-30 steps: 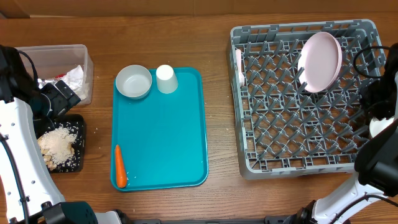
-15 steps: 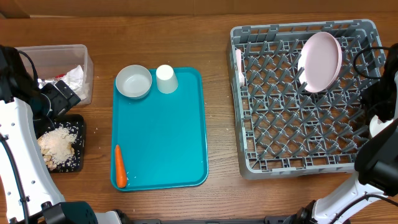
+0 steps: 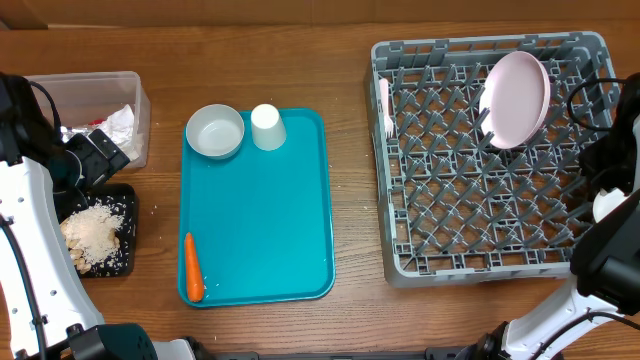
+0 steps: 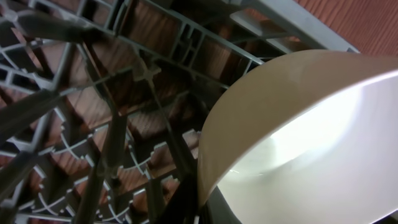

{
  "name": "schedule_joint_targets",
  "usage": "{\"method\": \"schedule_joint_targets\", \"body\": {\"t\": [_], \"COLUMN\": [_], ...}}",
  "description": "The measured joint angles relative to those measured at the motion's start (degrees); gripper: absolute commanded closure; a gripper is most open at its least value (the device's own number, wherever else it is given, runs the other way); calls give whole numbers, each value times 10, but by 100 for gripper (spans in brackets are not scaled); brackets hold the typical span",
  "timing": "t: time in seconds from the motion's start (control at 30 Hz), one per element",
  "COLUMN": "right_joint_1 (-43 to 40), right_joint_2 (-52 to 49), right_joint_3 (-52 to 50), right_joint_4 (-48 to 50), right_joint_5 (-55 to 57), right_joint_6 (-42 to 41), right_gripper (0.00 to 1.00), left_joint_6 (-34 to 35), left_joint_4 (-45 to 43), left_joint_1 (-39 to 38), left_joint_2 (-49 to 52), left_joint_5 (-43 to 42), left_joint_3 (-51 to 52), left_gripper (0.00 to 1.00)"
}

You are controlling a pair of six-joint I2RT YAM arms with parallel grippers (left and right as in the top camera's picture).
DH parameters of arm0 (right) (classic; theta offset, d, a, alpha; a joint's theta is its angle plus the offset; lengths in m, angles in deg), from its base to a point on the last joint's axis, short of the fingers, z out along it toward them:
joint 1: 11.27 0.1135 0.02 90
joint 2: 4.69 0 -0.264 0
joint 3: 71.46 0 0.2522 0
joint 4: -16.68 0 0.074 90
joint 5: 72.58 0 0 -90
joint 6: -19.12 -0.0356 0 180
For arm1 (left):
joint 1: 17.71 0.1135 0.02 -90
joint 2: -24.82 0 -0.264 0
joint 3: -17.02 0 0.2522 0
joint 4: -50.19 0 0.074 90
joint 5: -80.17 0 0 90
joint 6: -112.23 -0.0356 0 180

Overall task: Sort waste into correct bins and load items into the dishwasher rack
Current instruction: 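Lower the white bowl into the right side of the rack, then tilt and set the bowl upright in the rack, open the right gripper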

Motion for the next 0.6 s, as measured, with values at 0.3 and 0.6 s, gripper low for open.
{"method": "schedule_joint_targets", "body": {"t": [0.3, 0.6], "right_joint_1": [0, 0], "right_joint_2": [5, 95], "right_joint_3": [66, 113], "right_joint_4": [-48, -75], "right_joint_5": [-61, -342], "right_joint_6": [9, 137], "right_gripper": [96, 96], "left_joint_6": [0, 0], "left_joint_4": [0, 0], "left_joint_1": [0, 0], "left_joint_2": [0, 0], "left_joint_5": [0, 0], "left_joint_3": [0, 0], "left_gripper": [0, 0]}}
